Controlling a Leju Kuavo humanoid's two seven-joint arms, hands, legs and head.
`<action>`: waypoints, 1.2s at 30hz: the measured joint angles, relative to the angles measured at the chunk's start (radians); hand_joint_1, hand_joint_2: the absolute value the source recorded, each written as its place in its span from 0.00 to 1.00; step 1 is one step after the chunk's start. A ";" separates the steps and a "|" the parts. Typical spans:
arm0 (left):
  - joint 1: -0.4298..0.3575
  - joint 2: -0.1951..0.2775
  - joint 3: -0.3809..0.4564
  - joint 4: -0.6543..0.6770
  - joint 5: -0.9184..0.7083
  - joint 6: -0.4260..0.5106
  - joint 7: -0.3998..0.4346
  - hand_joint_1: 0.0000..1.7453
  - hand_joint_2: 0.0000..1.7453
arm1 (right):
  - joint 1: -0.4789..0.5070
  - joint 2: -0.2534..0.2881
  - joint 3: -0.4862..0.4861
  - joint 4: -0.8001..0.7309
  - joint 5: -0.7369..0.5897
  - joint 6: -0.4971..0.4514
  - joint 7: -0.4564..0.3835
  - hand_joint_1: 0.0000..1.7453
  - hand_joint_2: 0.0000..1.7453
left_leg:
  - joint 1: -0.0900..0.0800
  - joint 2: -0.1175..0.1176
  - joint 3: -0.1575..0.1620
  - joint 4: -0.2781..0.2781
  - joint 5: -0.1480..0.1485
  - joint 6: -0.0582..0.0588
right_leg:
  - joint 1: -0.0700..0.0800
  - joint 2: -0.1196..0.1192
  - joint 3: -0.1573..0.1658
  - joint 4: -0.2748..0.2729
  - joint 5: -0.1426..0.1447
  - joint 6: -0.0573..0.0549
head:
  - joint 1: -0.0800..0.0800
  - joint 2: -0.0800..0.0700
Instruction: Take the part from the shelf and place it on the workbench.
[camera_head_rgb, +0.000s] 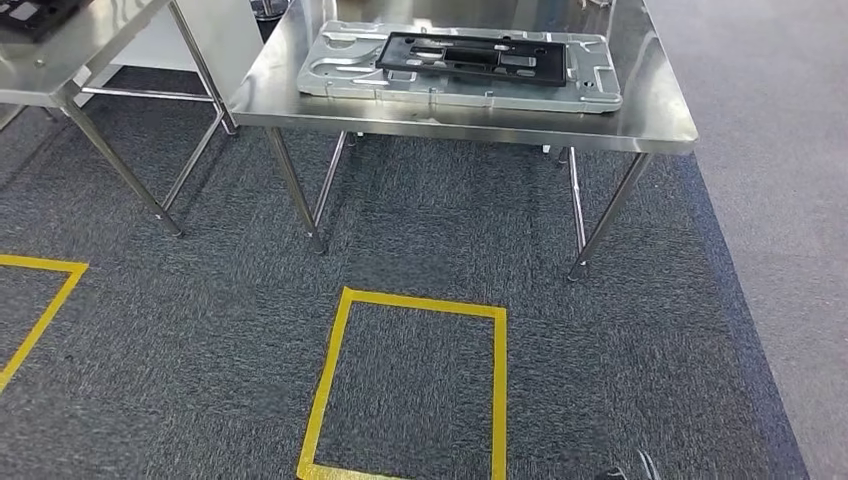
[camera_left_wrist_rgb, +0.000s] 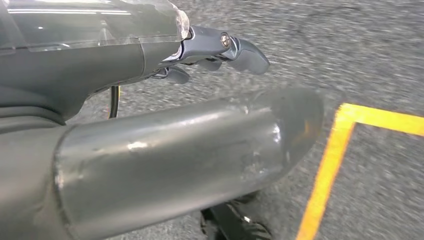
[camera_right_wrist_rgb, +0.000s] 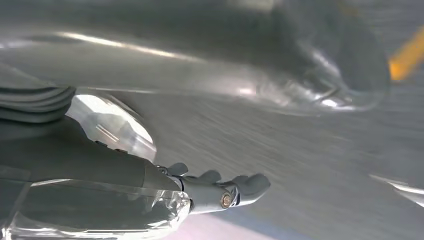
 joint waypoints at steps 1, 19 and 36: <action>-0.002 -0.001 0.004 0.000 0.000 0.001 -0.002 0.00 0.00 | -0.002 0.000 -0.034 0.043 -0.011 0.014 0.016 0.00 0.00 | 0.000 -0.003 0.064 -0.077 -0.006 0.003 | 0.000 0.001 -0.016 0.012 0.007 0.005 | 0.000 0.000; -0.005 -0.014 0.050 -0.001 -0.014 0.001 -0.002 0.00 0.00 | -0.026 0.159 -0.277 0.265 -0.032 0.104 0.299 0.00 0.00 | -0.014 0.016 -0.030 -0.221 0.099 0.038 | 0.004 0.018 0.191 -0.009 -0.129 0.024 | 0.000 0.000; -0.013 -0.024 0.081 -0.003 -0.027 0.004 0.001 0.00 0.00 | -0.013 0.130 -0.298 0.310 0.045 0.228 0.462 0.00 0.00 | -0.013 0.043 0.182 -0.265 -0.071 0.027 | 0.010 -0.040 -0.014 0.032 0.008 0.016 | 0.000 0.000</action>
